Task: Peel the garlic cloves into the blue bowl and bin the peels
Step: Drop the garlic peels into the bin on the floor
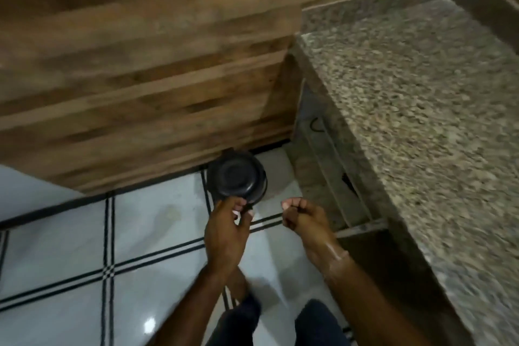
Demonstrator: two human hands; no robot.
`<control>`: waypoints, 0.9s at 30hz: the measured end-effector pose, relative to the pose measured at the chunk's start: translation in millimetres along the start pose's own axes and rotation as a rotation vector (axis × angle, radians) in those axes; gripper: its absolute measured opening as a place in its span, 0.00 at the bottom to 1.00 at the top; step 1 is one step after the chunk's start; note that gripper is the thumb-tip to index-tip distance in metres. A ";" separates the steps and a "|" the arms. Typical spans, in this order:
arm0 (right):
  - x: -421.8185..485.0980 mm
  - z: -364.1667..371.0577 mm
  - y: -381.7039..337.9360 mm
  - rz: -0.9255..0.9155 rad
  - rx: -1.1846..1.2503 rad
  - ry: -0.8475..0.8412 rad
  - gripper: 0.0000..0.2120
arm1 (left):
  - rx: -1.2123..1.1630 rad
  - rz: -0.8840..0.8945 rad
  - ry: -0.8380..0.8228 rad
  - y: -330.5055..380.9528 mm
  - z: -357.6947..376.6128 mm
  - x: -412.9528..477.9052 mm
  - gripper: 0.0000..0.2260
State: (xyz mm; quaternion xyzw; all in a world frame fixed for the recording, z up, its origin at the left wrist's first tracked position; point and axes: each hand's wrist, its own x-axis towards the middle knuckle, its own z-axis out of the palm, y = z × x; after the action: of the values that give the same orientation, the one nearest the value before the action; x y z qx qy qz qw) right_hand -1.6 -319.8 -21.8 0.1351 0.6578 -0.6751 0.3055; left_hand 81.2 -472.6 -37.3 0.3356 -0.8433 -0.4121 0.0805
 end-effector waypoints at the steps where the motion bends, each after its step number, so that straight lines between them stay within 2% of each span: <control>1: 9.7 19.9 3.0 0.010 -0.020 -0.003 0.10 | 0.013 -0.023 0.007 -13.1 -10.9 10.6 0.08; 6: 50.2 90.7 16.1 0.025 -0.137 -0.007 0.10 | 0.053 -0.126 0.031 -56.0 -43.9 53.6 0.07; 11: 100.8 125.6 29.9 0.022 -0.270 0.003 0.11 | 0.007 -0.165 0.048 -83.6 -45.6 92.0 0.08; 17: 168.0 151.1 54.4 0.059 -0.341 0.030 0.06 | -0.004 -0.225 0.050 -110.0 -37.0 133.4 0.08; 20: 210.6 158.8 83.4 0.145 -0.368 0.063 0.01 | -0.002 -0.272 0.037 -136.6 -16.8 157.5 0.07; 27: 329.3 168.2 167.0 0.275 -0.405 0.119 0.07 | 0.029 -0.362 -0.036 -216.7 66.9 219.6 0.06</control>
State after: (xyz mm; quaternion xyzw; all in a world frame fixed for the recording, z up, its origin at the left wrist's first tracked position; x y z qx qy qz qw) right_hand -121.9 -551.8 -332.2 0.1988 0.7719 -0.4727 0.3758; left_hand -5.5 -662.9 -273.9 0.4755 -0.7763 -0.4136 -0.0147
